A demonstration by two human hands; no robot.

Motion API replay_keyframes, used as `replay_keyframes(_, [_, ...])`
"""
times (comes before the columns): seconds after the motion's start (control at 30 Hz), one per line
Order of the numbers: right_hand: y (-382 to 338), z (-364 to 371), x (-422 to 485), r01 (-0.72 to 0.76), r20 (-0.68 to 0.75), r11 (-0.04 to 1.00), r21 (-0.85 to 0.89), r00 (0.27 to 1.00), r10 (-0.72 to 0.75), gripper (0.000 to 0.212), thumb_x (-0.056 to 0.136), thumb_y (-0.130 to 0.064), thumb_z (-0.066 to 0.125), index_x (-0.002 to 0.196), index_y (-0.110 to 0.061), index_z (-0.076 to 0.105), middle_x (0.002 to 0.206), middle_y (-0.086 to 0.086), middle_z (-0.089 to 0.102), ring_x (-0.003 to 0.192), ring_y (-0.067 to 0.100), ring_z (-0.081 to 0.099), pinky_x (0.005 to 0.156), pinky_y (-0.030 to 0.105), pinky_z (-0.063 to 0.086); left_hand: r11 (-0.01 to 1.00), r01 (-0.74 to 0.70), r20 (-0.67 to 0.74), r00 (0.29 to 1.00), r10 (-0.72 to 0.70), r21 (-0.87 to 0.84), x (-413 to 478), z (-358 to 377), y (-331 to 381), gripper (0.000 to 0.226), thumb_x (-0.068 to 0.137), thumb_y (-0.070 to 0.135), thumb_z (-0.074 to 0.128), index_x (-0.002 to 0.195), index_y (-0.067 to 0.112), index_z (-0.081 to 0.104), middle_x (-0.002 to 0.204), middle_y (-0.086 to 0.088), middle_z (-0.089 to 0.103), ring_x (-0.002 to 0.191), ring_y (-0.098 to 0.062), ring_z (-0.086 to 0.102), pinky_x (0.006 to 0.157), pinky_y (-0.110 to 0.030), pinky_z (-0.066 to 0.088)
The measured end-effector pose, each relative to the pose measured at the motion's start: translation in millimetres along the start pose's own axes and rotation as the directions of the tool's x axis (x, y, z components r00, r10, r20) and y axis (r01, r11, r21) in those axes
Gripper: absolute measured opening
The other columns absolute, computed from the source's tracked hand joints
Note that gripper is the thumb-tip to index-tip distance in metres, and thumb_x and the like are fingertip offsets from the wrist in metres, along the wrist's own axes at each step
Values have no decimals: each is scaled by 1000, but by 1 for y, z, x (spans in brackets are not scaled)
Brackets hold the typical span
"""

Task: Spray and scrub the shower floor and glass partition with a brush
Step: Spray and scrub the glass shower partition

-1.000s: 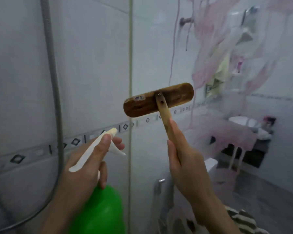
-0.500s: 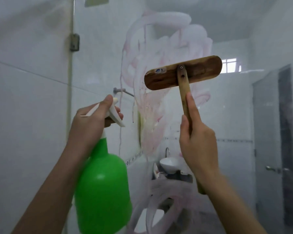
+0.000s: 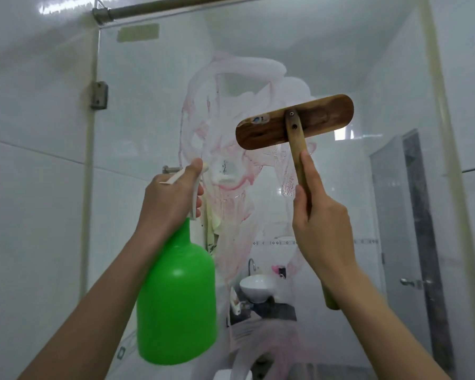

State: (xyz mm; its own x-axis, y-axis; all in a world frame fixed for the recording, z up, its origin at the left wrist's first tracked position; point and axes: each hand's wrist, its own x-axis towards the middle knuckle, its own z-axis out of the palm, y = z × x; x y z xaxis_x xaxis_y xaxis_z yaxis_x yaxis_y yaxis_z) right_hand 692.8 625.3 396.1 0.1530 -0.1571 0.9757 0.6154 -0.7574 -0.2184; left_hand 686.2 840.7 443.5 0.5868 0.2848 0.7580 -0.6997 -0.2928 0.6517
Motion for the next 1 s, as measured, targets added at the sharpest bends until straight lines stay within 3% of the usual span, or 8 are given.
replay_keyframes(0.13, [-5, -5, 2, 3, -15, 1000, 17, 1000, -3, 57, 102, -24, 38, 152, -36, 12, 52, -2, 44, 41, 11, 41, 40, 24, 40, 998, 26, 22, 999, -25, -55, 9, -10, 6, 50, 91, 55, 62, 62, 17, 75, 63, -3, 74, 69, -29, 73, 88, -51, 59])
replay_keyframes(0.23, [-7, -11, 4, -6, -27, 999, 43, 1000, 7, 56, 102, -24, 38, 152, -34, 15, 52, -2, 42, 41, 12, 40, 40, 22, 35, 999, 21, 11, 1000, -21, -42, 11, -13, 12, 48, 95, 52, 60, 67, 16, 74, 56, 1, 69, 56, -21, 67, 84, -50, 61])
replay_keyframes(0.4, [-13, -20, 6, -22, -15, 998, 56, 1000, 23, 56, 102, -25, 38, 153, -34, 16, 57, 5, 49, 45, 19, 46, 42, 32, 46, 999, 10, -3, 1000, -10, -36, 18, -22, 19, 47, 93, 50, 59, 75, 9, 75, 64, -6, 72, 54, -21, 66, 80, -47, 62])
replay_keyframes(0.5, [-14, -24, 6, -19, -6, 998, 64, 1000, 19, 56, 102, -24, 38, 153, -34, 15, 57, 5, 49, 45, 20, 47, 42, 32, 46, 1000, -10, -67, 998, 12, 21, 22, -26, 21, 46, 96, 47, 57, 72, 11, 71, 61, -2, 70, 48, -12, 63, 72, -37, 59])
replay_keyframes(0.67, [-14, -31, 8, -12, 6, 997, 77, 1000, 12, 56, 102, -24, 38, 152, -35, 16, 58, 3, 49, 45, 15, 46, 43, 22, 41, 999, 10, -66, 998, -7, 31, 39, -36, 27, 51, 91, 53, 58, 82, 6, 75, 71, -7, 73, 60, -22, 70, 80, -43, 62])
replay_keyframes(0.77, [-15, -33, 10, -16, 15, 997, 78, 1000, 15, 56, 102, -23, 38, 152, -36, 16, 57, 2, 49, 45, 15, 46, 43, 21, 40, 996, -7, -115, 993, 17, 86, 48, -37, 34, 49, 96, 48, 57, 84, 3, 72, 71, -4, 70, 46, -13, 64, 62, -28, 60])
replay_keyframes(0.87, [-15, -36, 11, -21, 20, 997, 75, 1000, 19, 56, 102, -23, 39, 152, -35, 18, 58, 2, 49, 46, 16, 47, 43, 22, 40, 996, -13, -116, 993, 23, 91, 56, -38, 41, 45, 98, 45, 56, 86, 4, 71, 77, -6, 71, 50, -14, 65, 45, -18, 50])
replay_keyframes(1.0, [-14, -42, 12, -37, 29, 997, 65, 999, 35, 55, 102, -23, 39, 152, -36, 18, 58, 3, 50, 47, 18, 48, 44, 28, 46, 996, -13, -144, 989, 26, 85, 69, -35, 47, 47, 96, 49, 55, 85, 6, 71, 77, -5, 70, 59, -18, 64, 62, -30, 57])
